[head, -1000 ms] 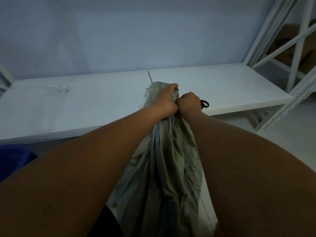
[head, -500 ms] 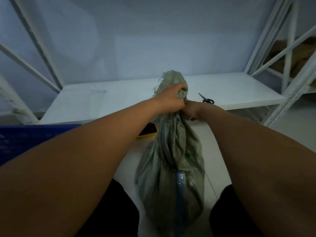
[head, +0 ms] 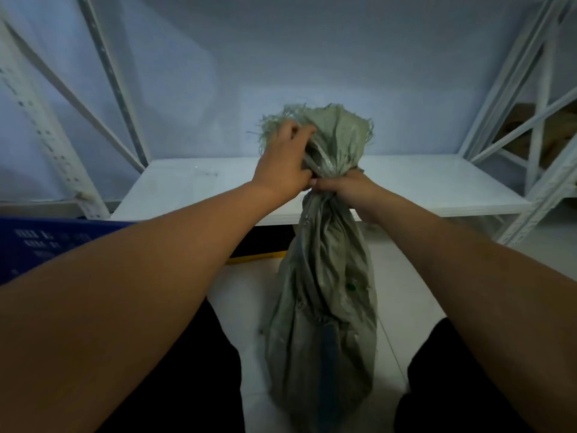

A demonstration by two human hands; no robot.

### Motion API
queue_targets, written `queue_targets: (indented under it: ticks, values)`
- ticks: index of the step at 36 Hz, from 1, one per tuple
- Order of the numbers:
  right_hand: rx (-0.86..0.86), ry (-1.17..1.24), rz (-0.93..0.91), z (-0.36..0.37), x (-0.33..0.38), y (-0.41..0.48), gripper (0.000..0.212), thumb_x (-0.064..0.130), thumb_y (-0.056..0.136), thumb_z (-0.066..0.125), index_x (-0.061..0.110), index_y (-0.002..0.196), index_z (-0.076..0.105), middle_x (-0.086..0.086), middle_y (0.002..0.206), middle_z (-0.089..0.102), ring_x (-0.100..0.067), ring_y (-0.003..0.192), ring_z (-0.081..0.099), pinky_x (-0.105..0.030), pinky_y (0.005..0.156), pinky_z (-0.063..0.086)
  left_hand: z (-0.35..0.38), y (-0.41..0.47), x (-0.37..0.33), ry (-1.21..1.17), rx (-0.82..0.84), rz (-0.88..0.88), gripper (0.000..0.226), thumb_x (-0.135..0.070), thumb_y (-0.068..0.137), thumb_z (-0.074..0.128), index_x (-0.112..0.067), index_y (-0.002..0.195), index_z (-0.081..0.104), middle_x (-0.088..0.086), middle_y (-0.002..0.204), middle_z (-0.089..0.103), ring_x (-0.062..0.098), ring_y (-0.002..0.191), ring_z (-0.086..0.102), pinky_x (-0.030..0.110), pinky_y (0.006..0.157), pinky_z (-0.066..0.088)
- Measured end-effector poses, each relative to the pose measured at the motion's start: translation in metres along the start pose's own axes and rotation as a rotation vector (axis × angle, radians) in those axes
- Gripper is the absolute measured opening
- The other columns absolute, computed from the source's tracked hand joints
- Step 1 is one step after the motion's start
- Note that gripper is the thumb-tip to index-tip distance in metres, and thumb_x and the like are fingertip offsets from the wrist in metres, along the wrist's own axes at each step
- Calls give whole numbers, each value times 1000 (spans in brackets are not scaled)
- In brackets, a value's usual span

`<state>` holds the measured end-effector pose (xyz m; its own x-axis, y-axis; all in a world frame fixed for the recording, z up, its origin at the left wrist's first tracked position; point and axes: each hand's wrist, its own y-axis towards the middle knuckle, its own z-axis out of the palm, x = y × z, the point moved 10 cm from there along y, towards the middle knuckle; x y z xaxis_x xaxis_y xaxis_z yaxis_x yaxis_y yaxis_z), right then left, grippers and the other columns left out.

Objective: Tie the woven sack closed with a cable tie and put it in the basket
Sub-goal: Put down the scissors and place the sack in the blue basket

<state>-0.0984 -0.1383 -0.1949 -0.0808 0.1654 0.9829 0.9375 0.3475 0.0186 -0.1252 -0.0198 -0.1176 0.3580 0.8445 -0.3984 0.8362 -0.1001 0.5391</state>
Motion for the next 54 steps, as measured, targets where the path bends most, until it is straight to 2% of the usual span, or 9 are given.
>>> queue_targets:
  ticks: [3, 7, 15, 21, 27, 40, 46, 50, 54]
  values:
    - [-99, 128, -11, -10, 9, 0, 16, 6, 87, 75, 5, 103, 73, -11, 89, 78, -26, 79, 76, -34, 73, 61, -9, 3, 26, 20, -169, -297, 61, -32, 68, 74, -10, 120, 48, 10, 123, 47, 28, 112, 46, 38, 82, 48]
    - [-152, 239, 25, -9, 7, 5, 31, 2, 83, 75, -3, 113, 70, -22, 103, 75, -36, 91, 75, -47, 83, 62, 44, -8, 42, -349, 168, -665, 38, -23, 87, 56, -6, 121, 59, 13, 118, 64, 31, 108, 60, 32, 81, 50]
    - [-377, 188, 115, -30, 6, 3, 40, 2, 90, 60, -6, 130, 57, -29, 124, 64, -41, 108, 67, -51, 91, 56, 70, -26, -4, -790, 274, -770, 42, -5, 83, 44, -6, 126, 41, 13, 82, 58, 20, 64, 54, 28, 63, 50]
    - [-475, 220, 172, -45, 16, 1, 49, -6, 74, 67, -6, 120, 52, -25, 111, 66, -36, 95, 69, -52, 82, 60, 100, -36, -11, -984, 310, -850, 81, -7, 51, 60, 0, 130, 45, 28, 103, 68, 39, 87, 71, 52, 78, 59]
    - [-401, 145, 258, -48, 8, -1, 53, -9, 70, 71, -6, 121, 56, -23, 101, 68, -36, 82, 71, -43, 61, 63, 109, -48, -38, -1048, 560, -678, 38, -4, 83, 54, 3, 119, 63, 27, 113, 66, 37, 99, 67, 42, 90, 55]
    - [-273, 214, 272, -42, -9, 18, 40, -12, 75, 68, -5, 115, 68, -24, 104, 75, -38, 80, 75, -43, 64, 62, 149, -83, -29, -521, 958, -538, 16, -19, 74, 68, -7, 84, 68, 17, 87, 72, 35, 84, 71, 46, 83, 58]
    - [-314, 74, 360, -52, -21, 16, 29, -14, 79, 65, -4, 106, 64, -24, 95, 73, -37, 75, 74, -48, 66, 62, 170, -114, -21, -209, 1215, -439, 36, -29, 68, 71, -5, 95, 70, 23, 107, 69, 30, 80, 67, 46, 83, 57]
    - [-297, 53, 373, -51, -30, 29, 47, -1, 66, 71, 3, 112, 61, -15, 113, 67, -31, 97, 68, -48, 90, 58, 168, -114, -10, 221, 1217, -217, 40, -37, 78, 69, -11, 107, 62, 7, 98, 62, 24, 86, 62, 35, 78, 52]
    - [-349, 114, 359, -51, -35, 36, 53, 5, 62, 74, 1, 114, 63, -19, 104, 70, -34, 90, 70, -60, 86, 56, 182, -137, 6, 380, 1399, -175, 56, -41, 80, 70, -9, 124, 61, 11, 118, 63, 26, 101, 63, 39, 96, 52]
